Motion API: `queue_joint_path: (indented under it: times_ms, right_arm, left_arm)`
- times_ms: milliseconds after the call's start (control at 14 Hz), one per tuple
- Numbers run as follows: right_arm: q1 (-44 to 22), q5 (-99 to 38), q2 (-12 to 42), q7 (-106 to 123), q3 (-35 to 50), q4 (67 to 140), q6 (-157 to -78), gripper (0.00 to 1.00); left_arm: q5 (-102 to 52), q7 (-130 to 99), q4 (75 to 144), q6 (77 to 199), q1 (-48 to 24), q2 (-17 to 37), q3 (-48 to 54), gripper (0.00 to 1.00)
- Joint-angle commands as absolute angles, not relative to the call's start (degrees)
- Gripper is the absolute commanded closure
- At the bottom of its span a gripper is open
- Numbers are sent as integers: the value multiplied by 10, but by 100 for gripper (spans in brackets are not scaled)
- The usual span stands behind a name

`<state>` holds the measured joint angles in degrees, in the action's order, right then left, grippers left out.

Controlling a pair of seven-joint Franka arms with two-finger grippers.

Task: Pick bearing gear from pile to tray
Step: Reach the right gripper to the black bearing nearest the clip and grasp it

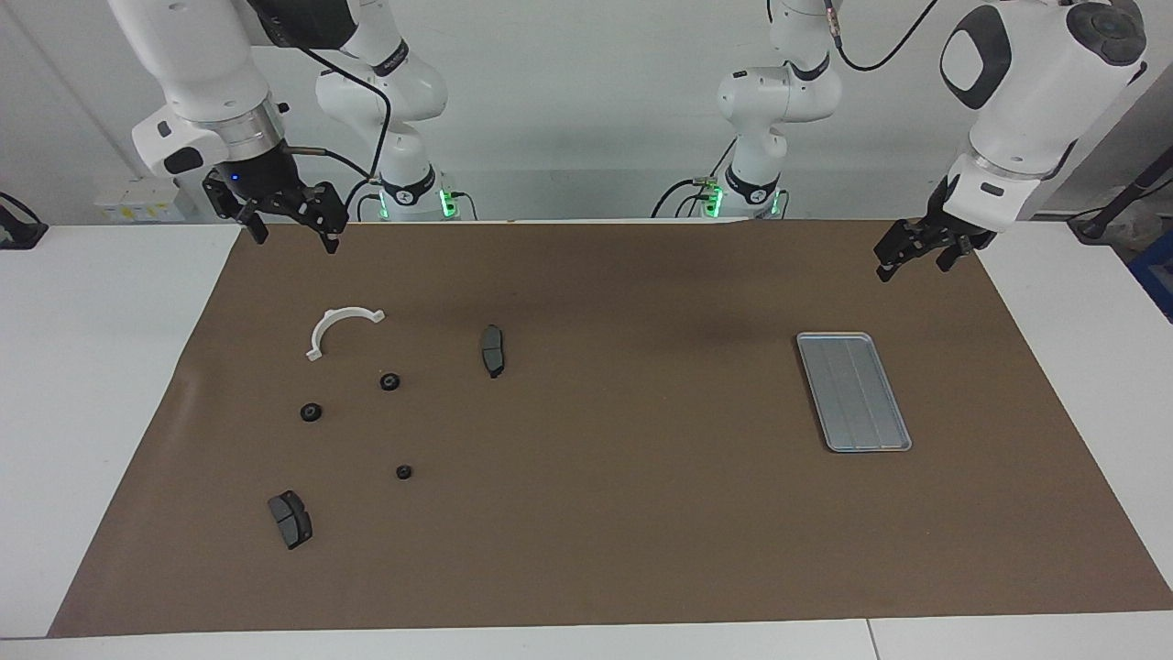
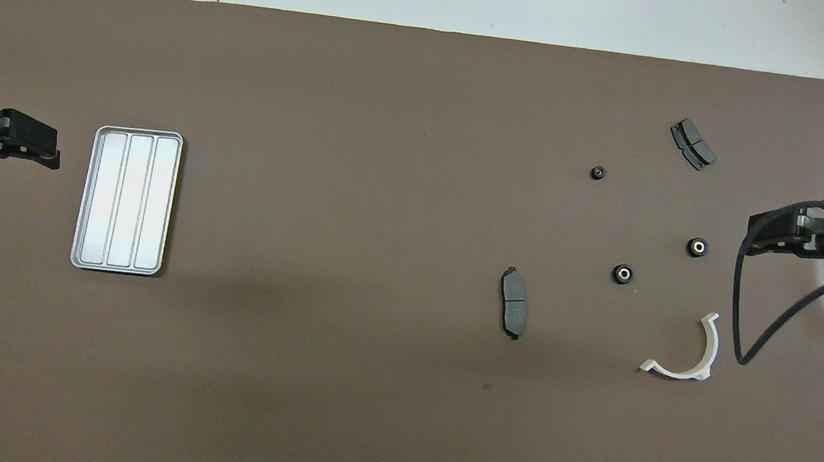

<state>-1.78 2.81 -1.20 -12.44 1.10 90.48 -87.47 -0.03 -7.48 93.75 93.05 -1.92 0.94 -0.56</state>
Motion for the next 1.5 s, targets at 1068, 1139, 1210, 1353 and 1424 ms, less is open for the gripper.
queue_joint_path:
  times_ms: [1068, 1139, 1210, 1353, 1424]
  right_arm:
    - [4, 4, -32, -50, 13, 1044, -1045, 0]
    - [10, 4, -20, -38, 13, 1065, -1078, 0]
    - [16, 4, -12, -31, 13, 1087, -1116, 0]
    - [25, 4, 10, -12, 12, 1115, -1163, 0]
    - [33, 4, 27, 3, 12, 1118, -1181, 0]
  left_arm:
    - [10, -74, 940, 934, -18, 4, -6, 0]
    - [10, -74, 940, 934, -18, 4, -6, 0]
    - [10, -74, 940, 934, -18, 4, -6, 0]
    - [10, -74, 940, 934, -18, 4, -6, 0]
    - [10, -74, 940, 934, -18, 3, -6, 0]
